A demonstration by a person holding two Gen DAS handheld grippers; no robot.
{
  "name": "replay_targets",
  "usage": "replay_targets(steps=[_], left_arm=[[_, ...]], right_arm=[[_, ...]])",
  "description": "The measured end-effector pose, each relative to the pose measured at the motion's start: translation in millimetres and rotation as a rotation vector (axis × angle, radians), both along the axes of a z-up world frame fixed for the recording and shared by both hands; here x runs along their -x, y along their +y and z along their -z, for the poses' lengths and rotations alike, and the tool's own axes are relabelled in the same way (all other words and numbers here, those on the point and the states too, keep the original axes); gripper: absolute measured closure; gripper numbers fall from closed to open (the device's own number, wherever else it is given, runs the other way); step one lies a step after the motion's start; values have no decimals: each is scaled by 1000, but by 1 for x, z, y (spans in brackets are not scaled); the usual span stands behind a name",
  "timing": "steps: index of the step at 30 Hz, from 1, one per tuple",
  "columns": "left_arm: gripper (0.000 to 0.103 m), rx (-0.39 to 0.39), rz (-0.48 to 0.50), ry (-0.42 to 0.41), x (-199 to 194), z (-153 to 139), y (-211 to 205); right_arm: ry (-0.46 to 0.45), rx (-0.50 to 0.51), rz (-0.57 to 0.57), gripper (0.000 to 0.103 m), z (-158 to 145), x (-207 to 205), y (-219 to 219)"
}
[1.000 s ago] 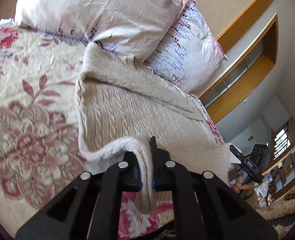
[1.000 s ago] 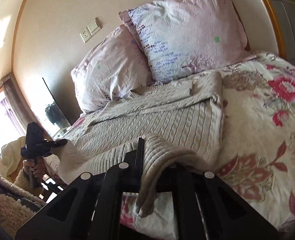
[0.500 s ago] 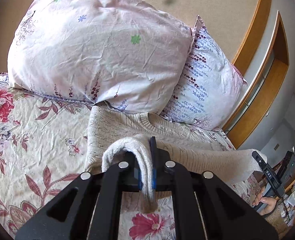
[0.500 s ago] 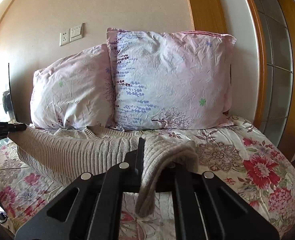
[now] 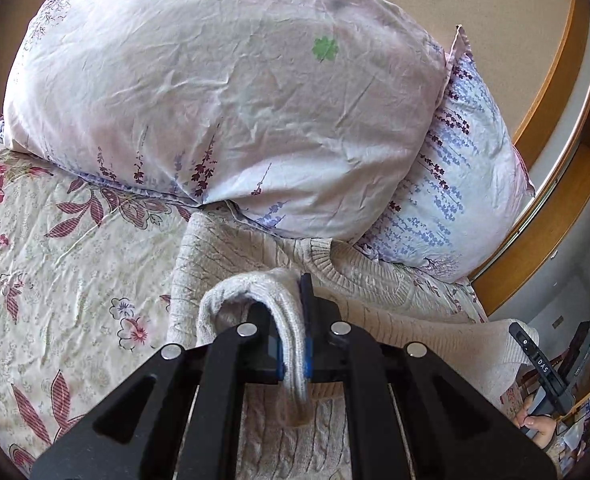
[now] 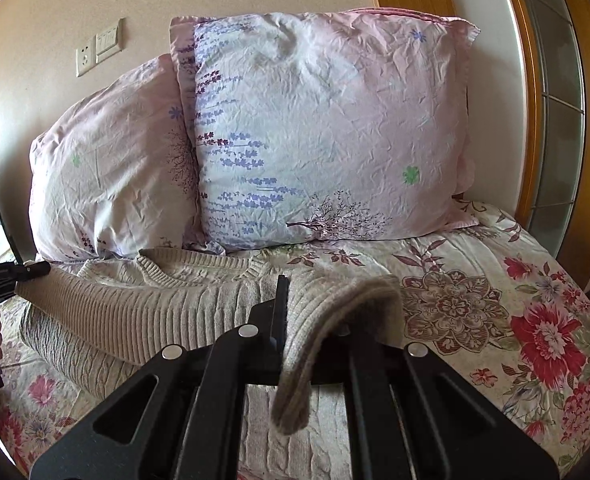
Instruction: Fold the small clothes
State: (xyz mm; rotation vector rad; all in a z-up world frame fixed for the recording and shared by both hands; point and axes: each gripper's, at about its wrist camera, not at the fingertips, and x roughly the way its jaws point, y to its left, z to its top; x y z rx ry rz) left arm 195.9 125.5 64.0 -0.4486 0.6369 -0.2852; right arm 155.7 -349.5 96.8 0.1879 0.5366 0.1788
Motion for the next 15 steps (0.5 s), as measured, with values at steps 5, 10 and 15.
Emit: replay_targets(steps=[5, 10, 15], left_arm=[[96, 46, -25, 95, -32, 24, 4], [94, 68, -36, 161, -40, 47, 7], [90, 71, -30, 163, -41, 47, 4]], right_arm=[[170, -67, 13, 97, 34, -41, -2], [274, -192, 20, 97, 61, -52, -15], [302, -285, 4, 95, 61, -52, -25]])
